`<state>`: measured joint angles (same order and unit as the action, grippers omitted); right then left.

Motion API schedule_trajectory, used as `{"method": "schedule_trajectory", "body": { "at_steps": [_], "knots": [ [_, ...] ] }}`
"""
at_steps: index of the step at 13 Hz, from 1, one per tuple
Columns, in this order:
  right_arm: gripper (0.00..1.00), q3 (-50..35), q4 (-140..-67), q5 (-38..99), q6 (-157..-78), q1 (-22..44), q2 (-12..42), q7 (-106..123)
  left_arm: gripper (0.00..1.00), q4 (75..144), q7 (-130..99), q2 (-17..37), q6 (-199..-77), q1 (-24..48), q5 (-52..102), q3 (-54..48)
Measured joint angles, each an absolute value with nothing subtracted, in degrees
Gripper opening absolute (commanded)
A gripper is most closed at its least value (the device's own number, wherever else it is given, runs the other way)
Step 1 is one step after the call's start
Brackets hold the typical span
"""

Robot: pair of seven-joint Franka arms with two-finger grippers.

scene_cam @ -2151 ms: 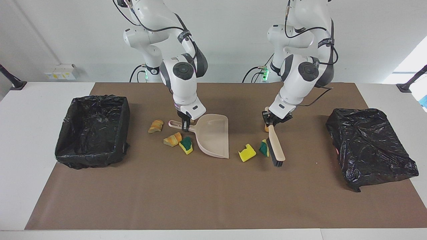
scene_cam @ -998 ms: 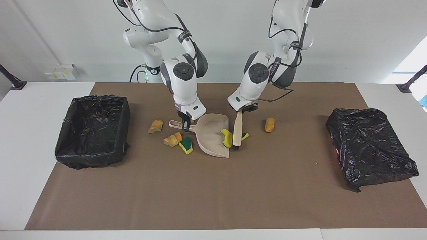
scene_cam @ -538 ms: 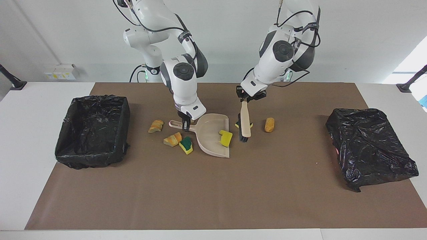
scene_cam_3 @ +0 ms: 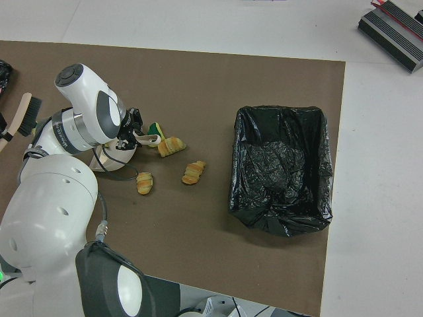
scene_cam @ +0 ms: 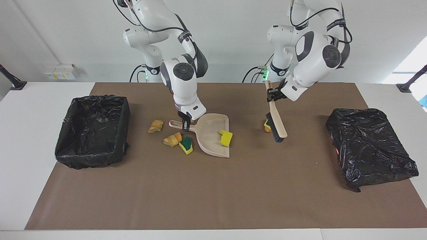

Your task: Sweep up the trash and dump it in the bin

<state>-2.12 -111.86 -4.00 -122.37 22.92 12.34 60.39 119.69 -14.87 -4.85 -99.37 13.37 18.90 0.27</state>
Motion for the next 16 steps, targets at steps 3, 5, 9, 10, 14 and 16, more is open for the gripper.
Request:
{"method": "schedule_trajectory", "body": {
  "at_steps": [3, 5, 9, 10, 14, 16],
  "knots": [
    [0.00, -2.12, -111.98, -3.88, -122.37, 22.92, 12.34, 60.39, 0.00, 127.45, -14.24, -8.69, -100.26, 12.30, 19.00, -0.01],
    [0.00, -2.13, -112.04, -3.83, -122.37, 22.92, 12.33, 60.39, 0.00, 132.29, -15.01, -9.47, -105.39, 12.84, 19.10, -0.64],
    [0.00, -2.13, -112.10, -3.77, -122.37, 22.92, 12.33, 60.39, 0.00, 134.72, -20.17, -9.49, -114.30, 17.94, 20.02, -1.23],
    [0.00, -2.13, -112.11, -3.77, -122.37, 22.92, 12.33, 60.39, 0.00, 134.73, -21.73, -9.27, -117.00, 19.91, 21.48, -1.33],
    [0.00, -2.13, -112.13, -3.76, -122.37, 22.92, 12.32, 60.39, 0.00, 132.00, -26.29, -6.37, -122.81, 25.56, 26.68, -1.65],
    [0.00, -2.13, -112.13, -3.76, -122.37, 22.92, 12.32, 60.39, 0.00, 128.19, -28.02, -4.23, -122.91, 26.01, 27.64, -1.62]
  ]
}}
